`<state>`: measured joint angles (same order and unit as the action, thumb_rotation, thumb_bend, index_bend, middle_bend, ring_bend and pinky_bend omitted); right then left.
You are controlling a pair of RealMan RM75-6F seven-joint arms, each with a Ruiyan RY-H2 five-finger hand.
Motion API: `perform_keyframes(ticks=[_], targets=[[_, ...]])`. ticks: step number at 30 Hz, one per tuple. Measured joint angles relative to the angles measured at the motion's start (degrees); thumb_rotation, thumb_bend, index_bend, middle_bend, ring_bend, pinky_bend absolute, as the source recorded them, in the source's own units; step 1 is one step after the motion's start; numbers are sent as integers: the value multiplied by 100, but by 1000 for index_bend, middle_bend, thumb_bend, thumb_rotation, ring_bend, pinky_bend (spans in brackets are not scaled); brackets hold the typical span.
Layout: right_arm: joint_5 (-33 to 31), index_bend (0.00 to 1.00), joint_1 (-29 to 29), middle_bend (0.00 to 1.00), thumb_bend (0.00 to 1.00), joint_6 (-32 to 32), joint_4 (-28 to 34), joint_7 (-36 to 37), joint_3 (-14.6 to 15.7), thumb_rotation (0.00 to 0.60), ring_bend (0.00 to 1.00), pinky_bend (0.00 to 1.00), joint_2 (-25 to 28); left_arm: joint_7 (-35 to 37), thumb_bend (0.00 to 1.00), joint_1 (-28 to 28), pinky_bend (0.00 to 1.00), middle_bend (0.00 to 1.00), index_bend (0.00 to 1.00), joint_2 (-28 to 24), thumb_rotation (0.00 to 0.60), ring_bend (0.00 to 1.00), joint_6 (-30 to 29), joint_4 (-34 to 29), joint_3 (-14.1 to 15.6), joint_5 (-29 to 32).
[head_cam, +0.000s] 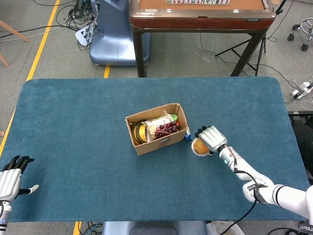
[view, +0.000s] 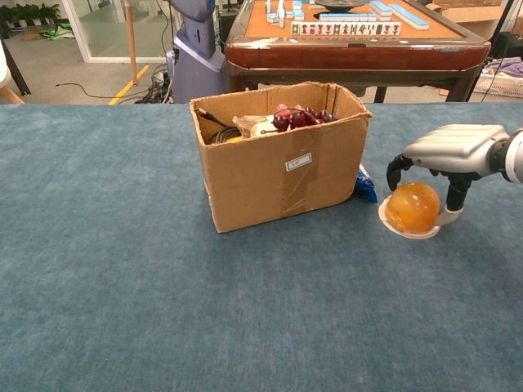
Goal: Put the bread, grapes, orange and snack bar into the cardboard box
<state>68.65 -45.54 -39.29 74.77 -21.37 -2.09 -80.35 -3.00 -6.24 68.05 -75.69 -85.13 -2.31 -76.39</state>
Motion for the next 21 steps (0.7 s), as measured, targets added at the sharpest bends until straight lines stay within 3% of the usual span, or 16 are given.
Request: perform_keyframes(ticks=[7, 13, 21], targets=[[-70, 313, -23, 279, 7, 32, 24, -83, 39, 600, 192, 389, -12, 1, 0, 1, 179, 162, 222, -3, 600, 75, 5, -3, 0, 6], [-88, 327, -19, 374, 9, -3, -49, -109, 62, 600, 280, 408, -74, 16, 0, 1, 178, 162, 222, -6, 600, 75, 10, -1, -2, 11], [179, 511, 87, 532, 69, -282, -144, 155, 64, 600, 463, 546, -121, 15, 0, 2, 178, 162, 222, -7, 600, 75, 14, 5, -1, 13]])
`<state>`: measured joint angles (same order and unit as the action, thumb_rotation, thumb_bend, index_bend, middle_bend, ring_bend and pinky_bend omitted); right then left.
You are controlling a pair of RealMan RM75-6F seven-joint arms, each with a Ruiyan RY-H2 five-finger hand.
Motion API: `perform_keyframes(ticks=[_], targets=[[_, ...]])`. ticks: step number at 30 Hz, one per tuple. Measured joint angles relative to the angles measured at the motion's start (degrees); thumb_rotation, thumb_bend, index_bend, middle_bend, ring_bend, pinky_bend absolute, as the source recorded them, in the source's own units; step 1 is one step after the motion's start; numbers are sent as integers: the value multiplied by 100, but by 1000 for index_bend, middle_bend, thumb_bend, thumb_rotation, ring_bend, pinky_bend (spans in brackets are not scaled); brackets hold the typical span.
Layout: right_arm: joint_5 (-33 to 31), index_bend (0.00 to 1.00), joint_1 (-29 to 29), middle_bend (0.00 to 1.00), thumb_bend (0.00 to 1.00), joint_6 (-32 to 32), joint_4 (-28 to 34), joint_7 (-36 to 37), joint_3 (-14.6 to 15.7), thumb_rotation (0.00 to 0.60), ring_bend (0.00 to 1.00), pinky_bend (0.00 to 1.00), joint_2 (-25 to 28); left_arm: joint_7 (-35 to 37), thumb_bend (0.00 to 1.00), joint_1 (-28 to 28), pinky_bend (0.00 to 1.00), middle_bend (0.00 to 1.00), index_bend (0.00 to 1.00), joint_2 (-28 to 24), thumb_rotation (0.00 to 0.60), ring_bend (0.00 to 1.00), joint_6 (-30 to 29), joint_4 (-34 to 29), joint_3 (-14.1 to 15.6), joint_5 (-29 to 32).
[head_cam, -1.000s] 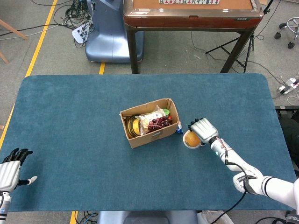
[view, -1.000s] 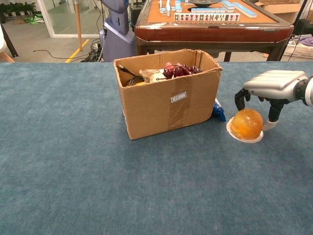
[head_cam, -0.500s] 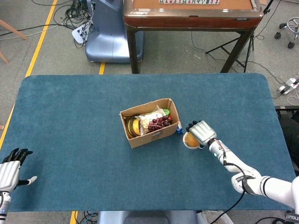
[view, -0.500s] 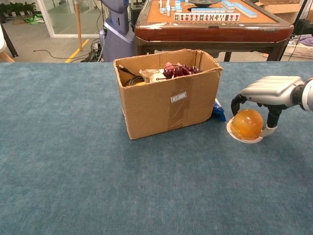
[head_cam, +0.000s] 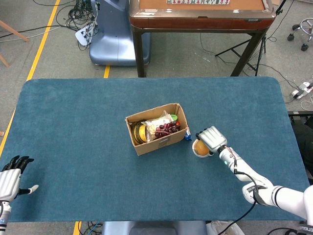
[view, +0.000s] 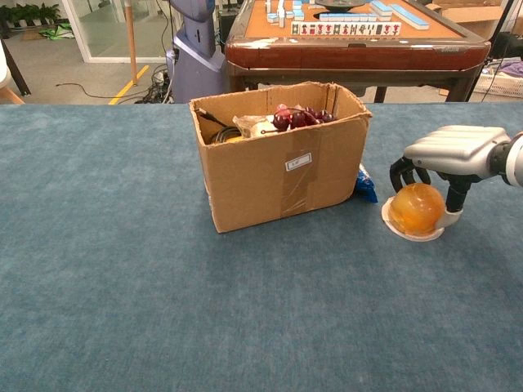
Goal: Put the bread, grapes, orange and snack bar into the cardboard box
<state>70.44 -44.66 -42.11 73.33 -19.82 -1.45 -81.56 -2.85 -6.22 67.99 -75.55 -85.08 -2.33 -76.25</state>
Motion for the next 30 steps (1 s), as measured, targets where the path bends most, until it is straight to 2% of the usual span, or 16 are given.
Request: perform_keyframes(ticks=[10, 16, 21, 26, 30], targets=[[431, 548, 190, 565, 76, -417, 279, 421, 16, 600, 495, 571, 298, -34, 0, -9, 178, 162, 222, 12, 600, 75, 25, 12, 2, 18], [724, 548, 323, 566, 76, -830, 953, 589, -17, 600, 495, 571, 806, -71, 0, -10, 178, 162, 222, 22, 600, 75, 25, 14, 12, 9], [955, 548, 474, 566, 76, -1298, 1763, 556, -85, 600, 495, 571, 1437, -122, 0, -24, 178, 162, 222, 53, 600, 75, 47, 25, 18, 12], [1086, 548, 604, 563, 76, -1788, 2492, 382, -298, 600, 495, 571, 2009, -164, 0, -44, 178, 163, 223, 92, 600, 75, 90, 55, 27, 23], [981, 548, 581, 563, 76, -1911, 2739, 134, -596, 600, 495, 571, 2137, -169, 0, -47, 178, 163, 224, 105, 600, 75, 90, 66, 28, 21]])
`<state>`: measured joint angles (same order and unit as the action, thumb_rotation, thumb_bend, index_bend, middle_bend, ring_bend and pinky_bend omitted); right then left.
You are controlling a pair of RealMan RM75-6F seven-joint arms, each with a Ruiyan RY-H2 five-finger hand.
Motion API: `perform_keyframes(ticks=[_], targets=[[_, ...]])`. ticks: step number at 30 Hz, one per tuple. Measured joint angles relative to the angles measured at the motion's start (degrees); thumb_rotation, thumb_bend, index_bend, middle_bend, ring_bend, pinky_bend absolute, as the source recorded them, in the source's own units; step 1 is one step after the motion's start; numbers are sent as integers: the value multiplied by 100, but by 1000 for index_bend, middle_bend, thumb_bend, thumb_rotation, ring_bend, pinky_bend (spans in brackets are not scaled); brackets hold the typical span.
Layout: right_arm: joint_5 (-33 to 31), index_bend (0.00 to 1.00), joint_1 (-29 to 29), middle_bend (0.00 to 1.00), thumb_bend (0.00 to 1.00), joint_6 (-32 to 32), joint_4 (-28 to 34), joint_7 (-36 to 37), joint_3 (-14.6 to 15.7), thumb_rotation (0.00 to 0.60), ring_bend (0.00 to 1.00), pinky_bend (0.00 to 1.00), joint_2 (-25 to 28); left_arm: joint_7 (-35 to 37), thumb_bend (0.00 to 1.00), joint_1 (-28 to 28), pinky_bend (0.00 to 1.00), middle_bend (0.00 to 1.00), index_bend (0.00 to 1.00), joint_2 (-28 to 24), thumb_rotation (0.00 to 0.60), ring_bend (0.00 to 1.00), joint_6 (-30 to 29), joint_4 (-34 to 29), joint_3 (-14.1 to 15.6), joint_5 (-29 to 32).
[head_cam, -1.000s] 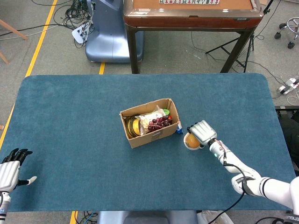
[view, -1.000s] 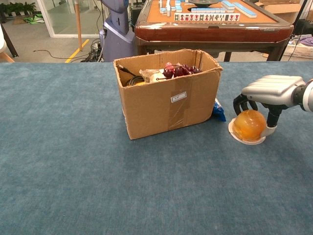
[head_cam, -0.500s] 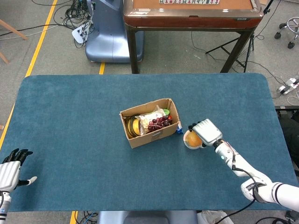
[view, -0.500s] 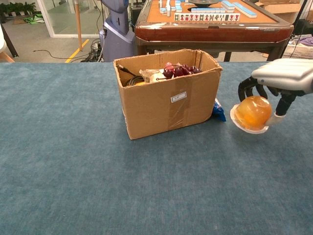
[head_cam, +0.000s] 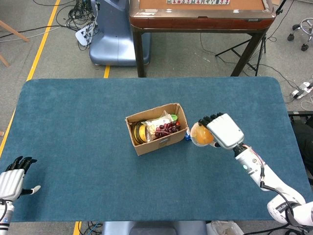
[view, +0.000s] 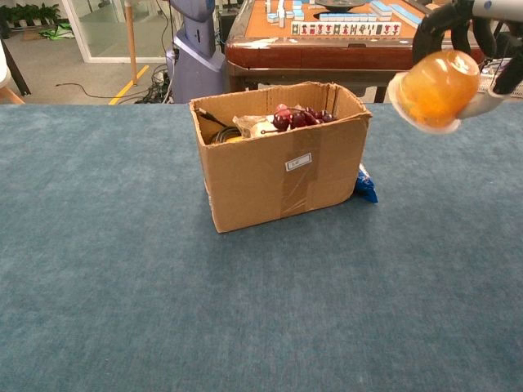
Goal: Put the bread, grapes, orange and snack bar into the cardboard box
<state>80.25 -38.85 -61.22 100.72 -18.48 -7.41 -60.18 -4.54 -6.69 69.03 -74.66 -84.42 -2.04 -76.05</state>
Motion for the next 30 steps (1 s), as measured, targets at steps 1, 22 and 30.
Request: perform_keyframes(ticks=[1, 22, 30], targets=[[-59, 548, -24, 563, 75, -6, 35, -48, -70, 600, 495, 571, 4, 5, 0, 1, 179, 163, 225, -1, 600, 76, -9, -2, -1, -6], [-1222, 183, -1406, 264, 0, 665, -1785, -320, -891, 600, 236, 421, -2266, 223, 0, 115, 178, 164, 228, -215, 600, 76, -322, -212, -33, -158], [-1106, 32, -1446, 158, 0, 506, -1787, -229, -885, 600, 172, 349, -2335, 261, 0, 141, 178, 164, 228, -256, 600, 76, -393, -257, -33, -216]])
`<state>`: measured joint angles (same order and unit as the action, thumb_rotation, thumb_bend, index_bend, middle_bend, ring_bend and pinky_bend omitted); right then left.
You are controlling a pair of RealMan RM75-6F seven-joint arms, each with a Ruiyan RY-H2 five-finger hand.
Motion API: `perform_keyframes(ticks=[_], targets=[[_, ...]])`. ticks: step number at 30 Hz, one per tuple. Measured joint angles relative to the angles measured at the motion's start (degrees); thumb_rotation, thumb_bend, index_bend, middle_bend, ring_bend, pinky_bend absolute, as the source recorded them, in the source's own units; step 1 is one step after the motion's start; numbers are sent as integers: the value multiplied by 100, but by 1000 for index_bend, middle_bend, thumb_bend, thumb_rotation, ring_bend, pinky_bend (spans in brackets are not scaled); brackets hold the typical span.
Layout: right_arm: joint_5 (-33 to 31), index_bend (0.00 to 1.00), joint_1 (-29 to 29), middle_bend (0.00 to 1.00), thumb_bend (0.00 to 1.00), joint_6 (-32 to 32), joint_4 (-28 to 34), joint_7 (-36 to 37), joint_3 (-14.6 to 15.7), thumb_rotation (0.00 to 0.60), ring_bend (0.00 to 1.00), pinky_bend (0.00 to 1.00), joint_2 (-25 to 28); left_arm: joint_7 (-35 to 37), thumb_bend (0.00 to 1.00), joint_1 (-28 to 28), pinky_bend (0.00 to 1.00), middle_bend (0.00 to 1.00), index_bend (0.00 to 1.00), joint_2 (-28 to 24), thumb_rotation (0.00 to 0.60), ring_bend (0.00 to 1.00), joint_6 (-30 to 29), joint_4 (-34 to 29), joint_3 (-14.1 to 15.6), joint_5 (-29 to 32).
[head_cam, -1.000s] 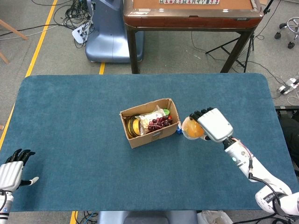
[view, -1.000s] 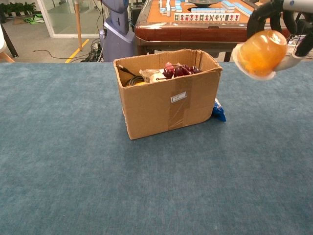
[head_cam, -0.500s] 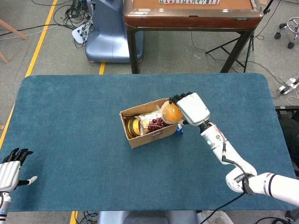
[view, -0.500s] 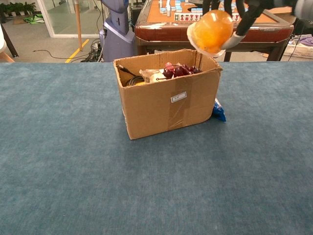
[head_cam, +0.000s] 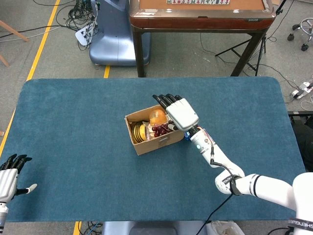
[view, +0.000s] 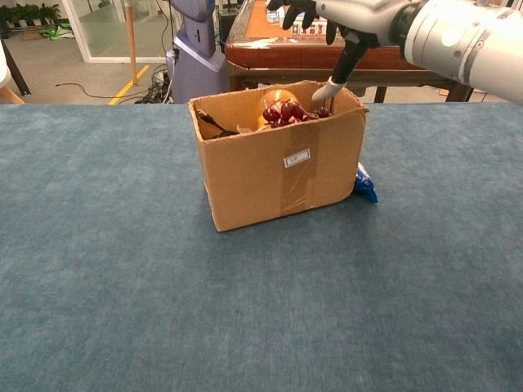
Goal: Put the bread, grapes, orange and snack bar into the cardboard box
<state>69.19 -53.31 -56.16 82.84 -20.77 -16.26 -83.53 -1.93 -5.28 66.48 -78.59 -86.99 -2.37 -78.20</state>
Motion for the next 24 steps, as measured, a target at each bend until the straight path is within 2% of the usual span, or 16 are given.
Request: perform_keyframes(ticks=[3, 6, 9, 13, 15, 19, 21, 24], targets=[[28, 32, 88, 171, 0, -93, 188, -3, -3, 600, 172, 353, 212, -24, 0, -2, 178, 164, 229, 7, 600, 76, 4, -1, 5, -6], [65, 44, 226, 276, 0, -243, 382, -79, 22, 600, 227, 412, 492, -25, 0, -3, 178, 164, 229, 17, 600, 76, 1, 6, 0, -4], [95, 110, 395, 428, 0, -378, 537, -187, 84, 600, 383, 538, 787, -29, 0, -8, 178, 165, 230, 24, 600, 76, 21, 23, -1, 7], [116, 151, 610, 650, 27, -482, 619, -302, 208, 600, 616, 656, 1117, -38, 0, -16, 178, 166, 231, 42, 600, 76, 36, 45, -2, 11], [108, 160, 697, 755, 77, -457, 624, -309, 299, 600, 722, 736, 1256, -42, 0, -20, 178, 167, 232, 49, 600, 76, 46, 58, -2, 14], [80, 163, 790, 883, 192, -235, 605, -303, 483, 600, 851, 838, 1439, -53, 0, -25, 178, 167, 232, 64, 600, 76, 69, 84, -4, 36], [75, 164, 839, 926, 287, -87, 587, -272, 607, 600, 895, 868, 1498, -56, 0, -26, 178, 167, 232, 66, 600, 76, 73, 86, -6, 41], [125, 179, 906, 986, 492, 69, 550, -170, 775, 600, 956, 911, 1535, -59, 0, -25, 179, 167, 232, 67, 600, 76, 76, 88, -8, 50]])
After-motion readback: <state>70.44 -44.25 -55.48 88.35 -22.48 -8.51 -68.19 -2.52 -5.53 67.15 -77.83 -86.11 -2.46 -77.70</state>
